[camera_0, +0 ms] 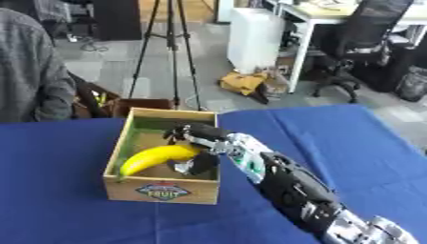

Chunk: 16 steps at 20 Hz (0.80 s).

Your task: Pick up objects on the table and place them in the box.

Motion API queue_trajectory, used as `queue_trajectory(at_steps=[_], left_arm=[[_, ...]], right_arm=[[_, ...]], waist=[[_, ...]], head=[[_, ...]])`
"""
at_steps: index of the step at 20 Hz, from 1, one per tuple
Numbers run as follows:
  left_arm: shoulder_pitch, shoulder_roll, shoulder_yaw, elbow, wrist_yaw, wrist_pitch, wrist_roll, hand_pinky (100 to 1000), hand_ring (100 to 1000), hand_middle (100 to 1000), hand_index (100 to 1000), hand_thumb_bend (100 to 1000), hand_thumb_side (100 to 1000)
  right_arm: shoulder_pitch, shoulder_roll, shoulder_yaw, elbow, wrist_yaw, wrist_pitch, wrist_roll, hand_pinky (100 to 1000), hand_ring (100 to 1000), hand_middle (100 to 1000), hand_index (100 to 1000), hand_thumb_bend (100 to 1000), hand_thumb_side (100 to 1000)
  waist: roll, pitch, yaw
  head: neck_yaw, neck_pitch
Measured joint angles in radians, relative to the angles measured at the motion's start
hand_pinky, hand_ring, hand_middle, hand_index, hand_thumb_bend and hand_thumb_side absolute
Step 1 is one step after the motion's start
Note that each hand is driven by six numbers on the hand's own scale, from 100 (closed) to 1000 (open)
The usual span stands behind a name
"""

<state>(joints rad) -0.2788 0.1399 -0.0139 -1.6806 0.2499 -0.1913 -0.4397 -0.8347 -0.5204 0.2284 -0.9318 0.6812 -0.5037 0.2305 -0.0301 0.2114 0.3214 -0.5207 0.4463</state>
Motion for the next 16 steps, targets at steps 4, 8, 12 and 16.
queue_trajectory(at_steps=[4, 8, 12, 16], left_arm=[[-0.002, 0.0, 0.0, 0.0, 0.0, 0.001, -0.001, 713, 602, 433, 615, 230, 958], [-0.002, 0.0, 0.0, 0.0, 0.001, 0.001, -0.001, 713, 602, 433, 615, 230, 958], [-0.002, 0.0, 0.0, 0.0, 0.001, 0.001, -0.001, 712, 603, 433, 615, 230, 957], [-0.002, 0.0, 0.0, 0.0, 0.001, 0.001, -0.001, 712, 603, 432, 614, 230, 957]], right_arm=[[0.001, 0.005, 0.0, 0.005, 0.016, -0.018, 0.036, 923, 1000, 1000, 884, 100, 821], [0.004, 0.006, 0.0, 0.005, 0.021, -0.03, 0.062, 934, 1000, 1000, 892, 100, 830], [0.004, 0.006, -0.001, -0.002, 0.015, -0.032, 0.063, 930, 1000, 1000, 899, 100, 787], [0.003, 0.006, -0.005, -0.032, -0.013, -0.02, 0.034, 887, 1000, 978, 877, 100, 693]], waist=[[0.0, 0.0, -0.002], [-0.001, 0.0, -0.006], [-0.002, -0.001, -0.011], [-0.004, -0.001, -0.022]], head=[[0.0, 0.0], [0.0, -0.001], [0.001, -0.002], [0.005, -0.009]])
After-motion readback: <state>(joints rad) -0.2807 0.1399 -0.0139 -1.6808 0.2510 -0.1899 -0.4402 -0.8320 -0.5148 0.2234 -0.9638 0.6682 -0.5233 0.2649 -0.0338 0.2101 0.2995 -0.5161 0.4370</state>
